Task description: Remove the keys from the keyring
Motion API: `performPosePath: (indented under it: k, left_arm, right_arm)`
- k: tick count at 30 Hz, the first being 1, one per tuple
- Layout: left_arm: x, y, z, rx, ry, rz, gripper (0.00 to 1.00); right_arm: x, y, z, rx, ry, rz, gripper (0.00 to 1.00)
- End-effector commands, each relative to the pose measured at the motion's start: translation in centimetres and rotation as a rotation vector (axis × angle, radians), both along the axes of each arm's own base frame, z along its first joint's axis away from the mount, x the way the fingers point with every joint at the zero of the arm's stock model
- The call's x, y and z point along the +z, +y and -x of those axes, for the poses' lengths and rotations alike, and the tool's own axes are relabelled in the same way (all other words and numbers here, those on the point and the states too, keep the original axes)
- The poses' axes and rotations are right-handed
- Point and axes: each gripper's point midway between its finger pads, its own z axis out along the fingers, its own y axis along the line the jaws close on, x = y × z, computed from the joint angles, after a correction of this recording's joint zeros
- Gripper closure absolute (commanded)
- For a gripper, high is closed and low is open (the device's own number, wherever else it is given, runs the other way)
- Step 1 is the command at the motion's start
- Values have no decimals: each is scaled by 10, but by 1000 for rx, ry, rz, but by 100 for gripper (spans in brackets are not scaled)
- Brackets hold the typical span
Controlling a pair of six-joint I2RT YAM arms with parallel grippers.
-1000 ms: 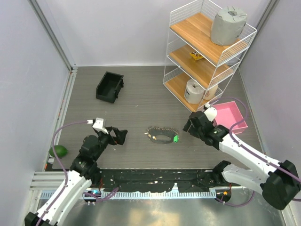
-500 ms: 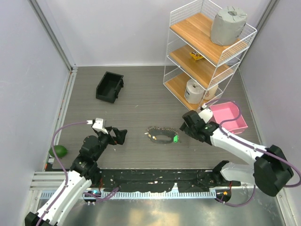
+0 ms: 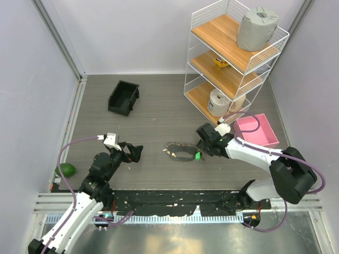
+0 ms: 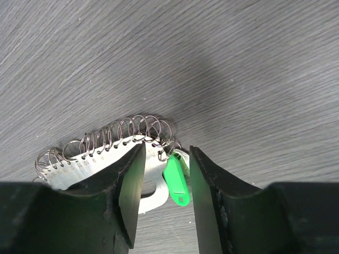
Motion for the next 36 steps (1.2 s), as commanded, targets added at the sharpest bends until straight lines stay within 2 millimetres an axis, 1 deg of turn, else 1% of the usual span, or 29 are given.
performPosePath:
  k: [1, 11, 13, 14, 15, 18, 19, 20, 21, 24, 28, 30, 31, 32, 33, 34, 35, 36]
  left_arm:
    - [14, 1, -4, 10, -59, 12, 1]
    - [14, 1, -5, 10, -56, 11, 1]
    - [14, 1, -5, 10, -55, 10, 1]
    - [14, 1, -5, 10, -56, 11, 1]
    - [13, 1, -5, 10, -54, 9, 1]
    - [14, -3, -4, -13, -58, 12, 1]
    - [15, -6, -3, -28, -61, 12, 1]
    - [15, -7, -4, -35, -65, 11, 1]
    - [17, -14, -2, -74, -67, 17, 1]
    - [18, -25, 0, -130, -66, 18, 1]
    - [18, -47, 6, -230, -59, -13, 1]
    - [18, -56, 7, -256, -48, -37, 1]
    - [17, -57, 7, -256, -41, -43, 1]
    - [15, -59, 7, -262, -32, -42, 1]
    - [15, -60, 7, -263, -29, -38, 1]
    - [14, -61, 8, -268, -26, -35, 1]
    - [14, -61, 8, -271, -28, -33, 1]
    - [13, -61, 9, -273, -26, -34, 1]
  right_arm:
    - [14, 16, -17, -38, -51, -61, 56]
    - [-6, 22, -18, -50, -15, -71, 65]
    - [-10, 24, -17, -44, -1, -75, 78]
    - [-9, 25, -16, -37, 1, -78, 95]
    - [-6, 26, -15, -30, -6, -77, 95]
    - [18, 28, -16, -6, -88, -62, 95]
    - [28, 33, -20, 33, -120, -64, 95]
    - [33, 40, -18, 67, -122, -73, 95]
    - [41, 45, -19, 97, -132, -68, 95]
    - [55, 62, -15, 172, -151, -69, 95]
    - [70, 89, -9, 246, -171, -121, 95]
    - [70, 101, -4, 274, -157, -143, 95]
    - [68, 109, -2, 288, -146, -162, 95]
    - [71, 119, 1, 306, -150, -187, 95]
    - [65, 125, 4, 321, -131, -192, 95]
    - [69, 135, 8, 340, -134, -211, 95]
    - [63, 140, 11, 348, -119, -207, 94]
    - [65, 148, 15, 372, -121, -215, 91]
